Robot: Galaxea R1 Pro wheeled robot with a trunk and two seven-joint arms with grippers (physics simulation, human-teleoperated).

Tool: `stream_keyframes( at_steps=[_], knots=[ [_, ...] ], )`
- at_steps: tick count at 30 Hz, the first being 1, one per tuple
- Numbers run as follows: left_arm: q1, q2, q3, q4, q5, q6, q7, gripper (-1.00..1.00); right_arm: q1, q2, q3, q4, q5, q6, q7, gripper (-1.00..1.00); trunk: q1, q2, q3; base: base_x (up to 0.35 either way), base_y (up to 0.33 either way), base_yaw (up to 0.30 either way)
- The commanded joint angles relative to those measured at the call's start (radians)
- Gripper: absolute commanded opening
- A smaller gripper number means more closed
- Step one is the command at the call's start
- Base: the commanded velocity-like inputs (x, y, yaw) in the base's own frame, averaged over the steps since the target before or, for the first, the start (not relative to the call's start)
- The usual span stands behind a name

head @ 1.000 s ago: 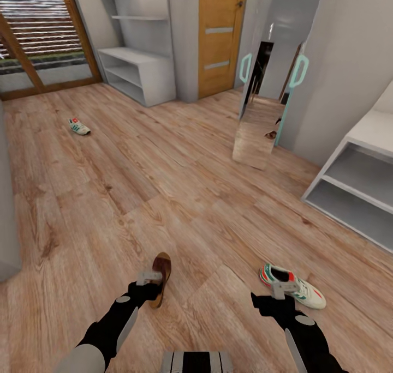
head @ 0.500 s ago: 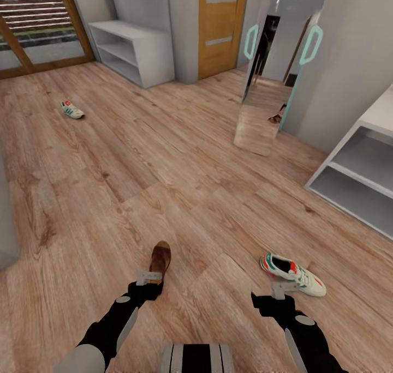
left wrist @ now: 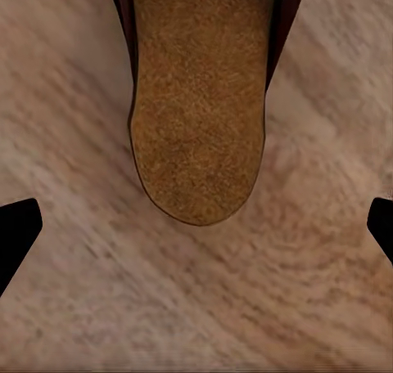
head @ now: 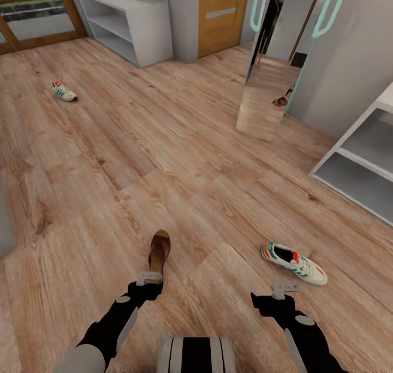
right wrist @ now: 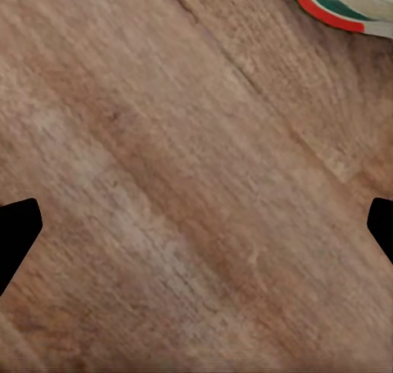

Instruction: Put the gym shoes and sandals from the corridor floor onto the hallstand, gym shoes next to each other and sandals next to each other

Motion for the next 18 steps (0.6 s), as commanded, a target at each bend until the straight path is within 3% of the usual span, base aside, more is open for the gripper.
stream_keyframes(
  at_steps=[1, 18],
  knots=[
    [0.0, 0.0, 0.0, -0.002, -0.002, 0.006, -0.002, 1.0, 0.0, 0.0, 0.0, -0.001, 0.0, 0.005, 0.0, 1.0, 0.0, -0.001, -0.006, 0.0, 0.0, 0.0],
    [0.0, 0.0, 0.0, -0.002, -0.002, 0.006, -0.002, 1.0, 0.0, 0.0, -0.001, -0.001, 0.0, 0.005, 0.0, 1.0, 0.008, -0.004, -0.098, 0.0, 0.0, 0.0]
  ],
)
